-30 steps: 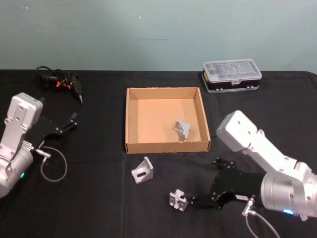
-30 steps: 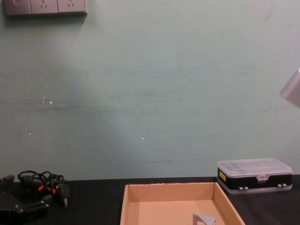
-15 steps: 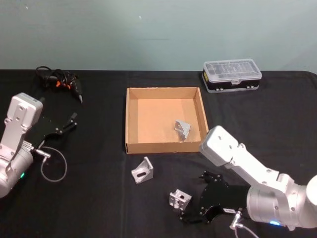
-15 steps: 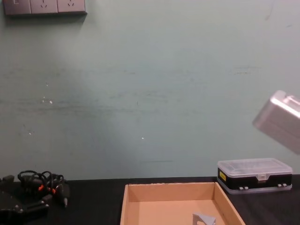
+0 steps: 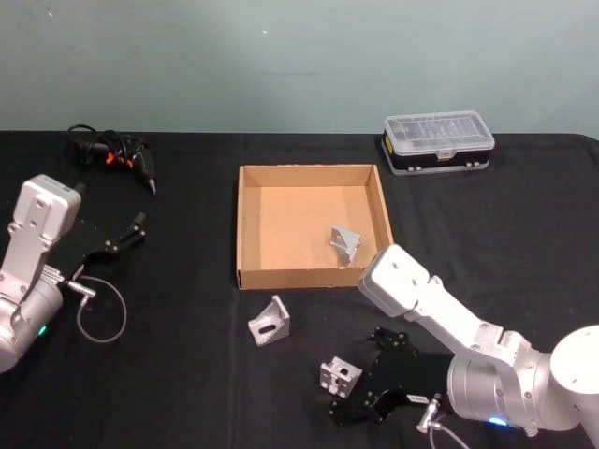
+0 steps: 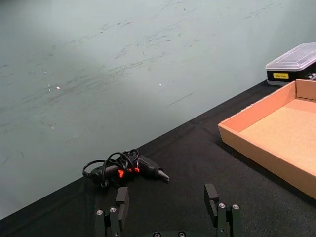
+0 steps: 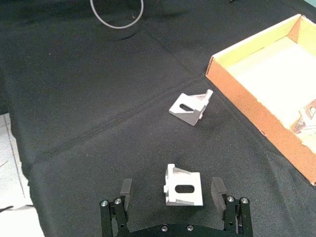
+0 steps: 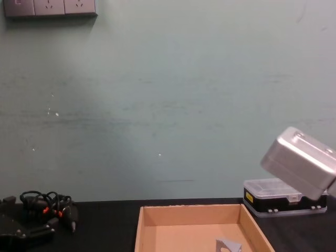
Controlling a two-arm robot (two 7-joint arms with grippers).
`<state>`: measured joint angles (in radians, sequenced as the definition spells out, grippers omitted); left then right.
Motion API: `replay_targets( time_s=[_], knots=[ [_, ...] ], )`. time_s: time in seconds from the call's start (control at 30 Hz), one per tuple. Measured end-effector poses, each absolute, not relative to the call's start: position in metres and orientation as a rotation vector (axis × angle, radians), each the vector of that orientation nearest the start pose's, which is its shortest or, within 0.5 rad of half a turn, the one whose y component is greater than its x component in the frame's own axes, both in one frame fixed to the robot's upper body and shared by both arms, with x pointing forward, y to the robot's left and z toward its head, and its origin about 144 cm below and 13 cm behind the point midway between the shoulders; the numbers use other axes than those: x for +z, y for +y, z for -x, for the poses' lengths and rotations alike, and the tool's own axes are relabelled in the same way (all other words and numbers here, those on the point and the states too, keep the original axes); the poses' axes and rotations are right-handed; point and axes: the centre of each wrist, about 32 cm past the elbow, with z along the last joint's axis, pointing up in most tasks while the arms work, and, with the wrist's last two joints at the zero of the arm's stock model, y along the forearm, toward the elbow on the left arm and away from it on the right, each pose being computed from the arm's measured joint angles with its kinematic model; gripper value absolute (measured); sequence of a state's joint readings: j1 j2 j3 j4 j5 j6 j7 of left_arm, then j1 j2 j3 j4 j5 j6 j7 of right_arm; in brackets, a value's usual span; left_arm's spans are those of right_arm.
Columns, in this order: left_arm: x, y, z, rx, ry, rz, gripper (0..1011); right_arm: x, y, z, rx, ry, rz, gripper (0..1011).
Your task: Use one hand to pick up the angle iron from the table and place it into the box.
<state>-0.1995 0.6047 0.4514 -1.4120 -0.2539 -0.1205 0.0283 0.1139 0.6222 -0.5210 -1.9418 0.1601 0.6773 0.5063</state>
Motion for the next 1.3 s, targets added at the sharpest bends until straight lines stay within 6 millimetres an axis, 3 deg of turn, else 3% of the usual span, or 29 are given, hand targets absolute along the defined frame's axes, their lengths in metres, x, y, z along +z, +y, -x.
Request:
replay_targets(
  time_s=[0.27, 0.47, 1.3],
  knots=[
    [1.14, 0.31, -0.489, 1.248, -0.285, -0.304, 1000, 1.224, -0.21, -0.428, -0.594, 0.072, 0.695, 1003],
    [1.14, 0.31, -0.489, 1.248, -0.285, -0.304, 1000, 1.222, -0.21, -0.428, -0.589, 0.08, 0.698, 907],
    [1.14, 0.31, -0.489, 1.248, -0.285, -0.304, 1000, 1.216, -0.211, -0.427, -0.577, 0.095, 0.699, 127]
  ],
)
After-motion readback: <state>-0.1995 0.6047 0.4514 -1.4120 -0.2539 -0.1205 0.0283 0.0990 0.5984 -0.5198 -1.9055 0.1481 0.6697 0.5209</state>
